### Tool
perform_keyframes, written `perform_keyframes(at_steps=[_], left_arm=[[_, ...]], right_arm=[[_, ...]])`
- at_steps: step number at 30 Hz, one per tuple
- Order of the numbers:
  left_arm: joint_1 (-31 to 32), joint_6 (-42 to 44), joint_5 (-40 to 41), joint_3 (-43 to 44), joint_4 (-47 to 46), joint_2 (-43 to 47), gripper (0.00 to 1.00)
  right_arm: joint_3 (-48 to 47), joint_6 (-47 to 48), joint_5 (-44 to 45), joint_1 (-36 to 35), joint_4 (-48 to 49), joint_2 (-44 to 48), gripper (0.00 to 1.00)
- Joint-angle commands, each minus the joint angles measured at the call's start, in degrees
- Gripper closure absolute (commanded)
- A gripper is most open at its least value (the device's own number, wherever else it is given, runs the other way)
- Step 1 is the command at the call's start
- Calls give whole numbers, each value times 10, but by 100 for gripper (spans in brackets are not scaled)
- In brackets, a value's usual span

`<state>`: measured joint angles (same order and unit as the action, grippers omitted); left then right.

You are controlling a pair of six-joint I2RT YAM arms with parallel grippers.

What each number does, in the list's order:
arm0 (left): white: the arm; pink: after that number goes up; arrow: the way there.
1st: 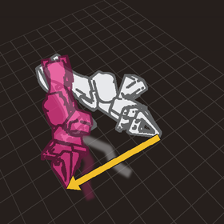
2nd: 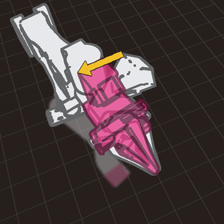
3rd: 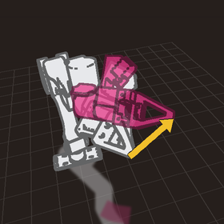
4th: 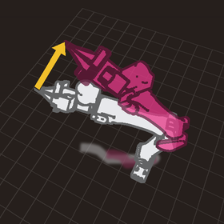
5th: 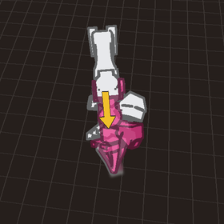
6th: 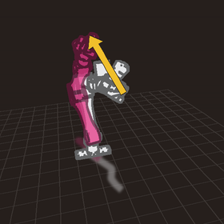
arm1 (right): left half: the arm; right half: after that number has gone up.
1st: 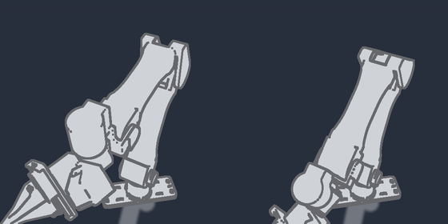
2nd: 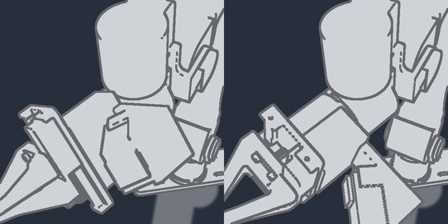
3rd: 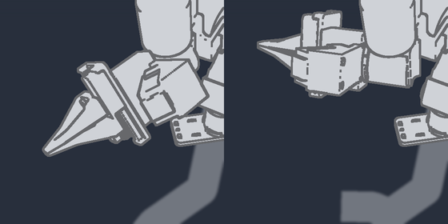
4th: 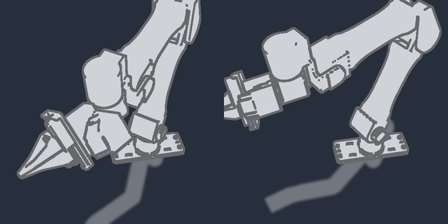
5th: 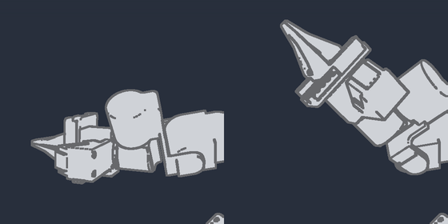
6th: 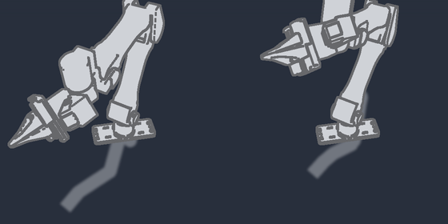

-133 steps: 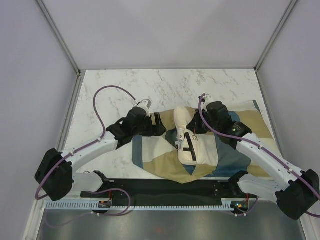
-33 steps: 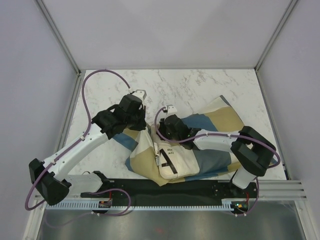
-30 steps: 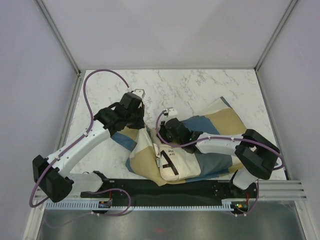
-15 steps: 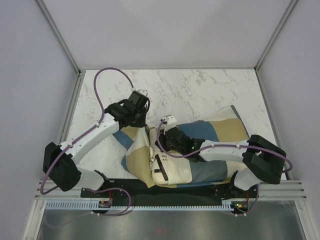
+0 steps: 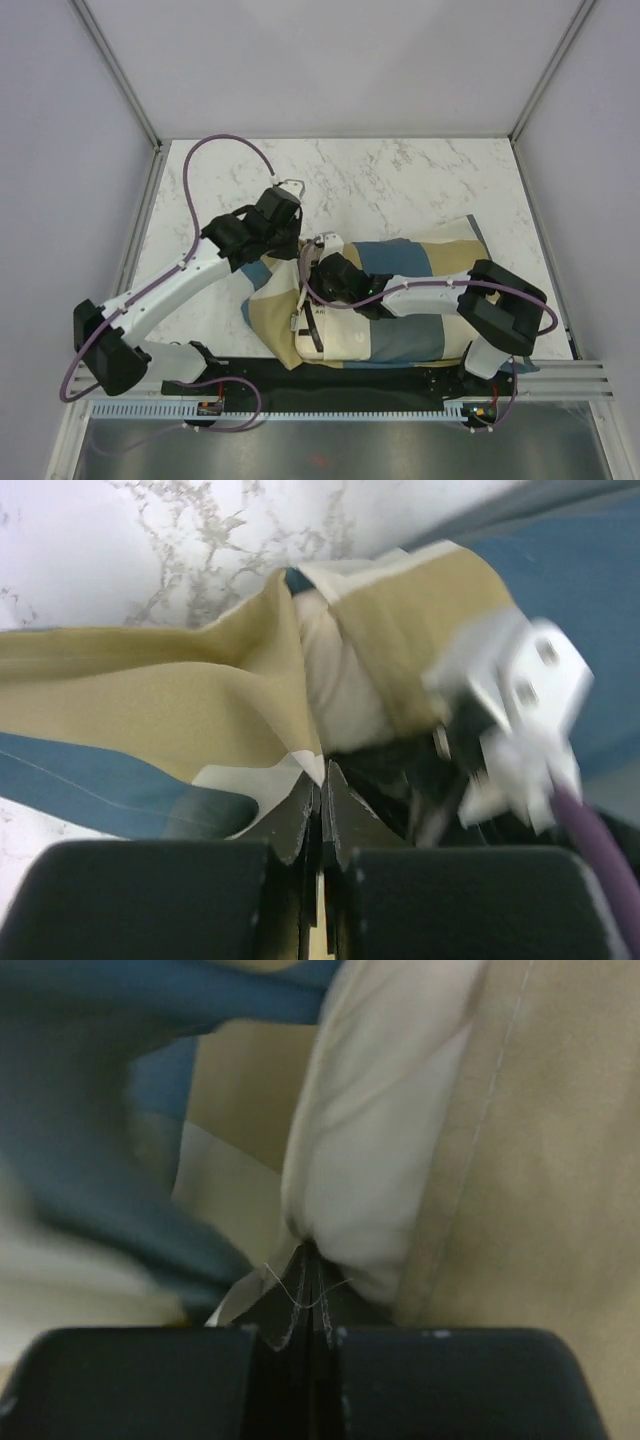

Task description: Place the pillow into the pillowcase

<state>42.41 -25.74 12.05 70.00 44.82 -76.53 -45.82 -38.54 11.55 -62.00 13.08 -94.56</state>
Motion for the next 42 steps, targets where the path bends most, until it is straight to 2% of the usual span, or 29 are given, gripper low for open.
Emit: perform_keyframes(at_steps=[1, 5, 8, 12, 17, 23, 26, 27, 29, 33, 35, 36, 38, 39, 40, 42], left_arm=[[4, -2, -38, 20, -63, 114, 98], [3, -21, -101, 11, -47, 191, 98], [4, -27, -179, 17, -46, 227, 98], [4, -38, -244, 15, -47, 244, 98], [4, -48, -260, 5, -47, 252, 98], [4, -61, -310, 1, -74, 269, 98], [4, -50, -276, -22, -71, 258, 98], [4, -49, -272, -32, -71, 241, 98], [4, -45, -244, -59, -74, 218, 98], [4, -44, -158, -94, -83, 161, 98], [4, -48, -125, -105, -92, 141, 98], [4, -51, -123, -109, -97, 139, 94], [5, -56, -108, -122, -120, 132, 69], [6, -60, -106, -129, -129, 131, 56], [12, -66, -100, -139, -138, 130, 40], [26, -69, -64, -148, -160, 121, 30]], right_arm=[[6, -28, -2, 38, -91, -40, 99], [-4, -36, -10, 86, -110, -67, 100], [-8, -44, -18, 108, -115, -86, 100], [-9, -62, 27, 120, -130, -86, 100], [-5, -62, 74, 148, -160, -66, 99], [7, -58, 77, 189, -162, -19, 99], [1, -48, 66, 189, -163, 47, 92], [-4, -39, 63, 189, -174, 65, 82], [-23, -25, 62, 188, -186, 118, 69], [-62, 40, 17, 188, -230, 196, 52], [-78, 58, -3, 189, -268, 229, 47], [-79, 65, -14, 189, -277, 238, 43], [-73, 80, -32, 188, -307, 269, 37], [-67, 84, -36, 187, -314, 278, 30], [-56, 87, -36, 186, -329, 298, 25], [-41, 87, -36, 179, -346, 318, 12]])
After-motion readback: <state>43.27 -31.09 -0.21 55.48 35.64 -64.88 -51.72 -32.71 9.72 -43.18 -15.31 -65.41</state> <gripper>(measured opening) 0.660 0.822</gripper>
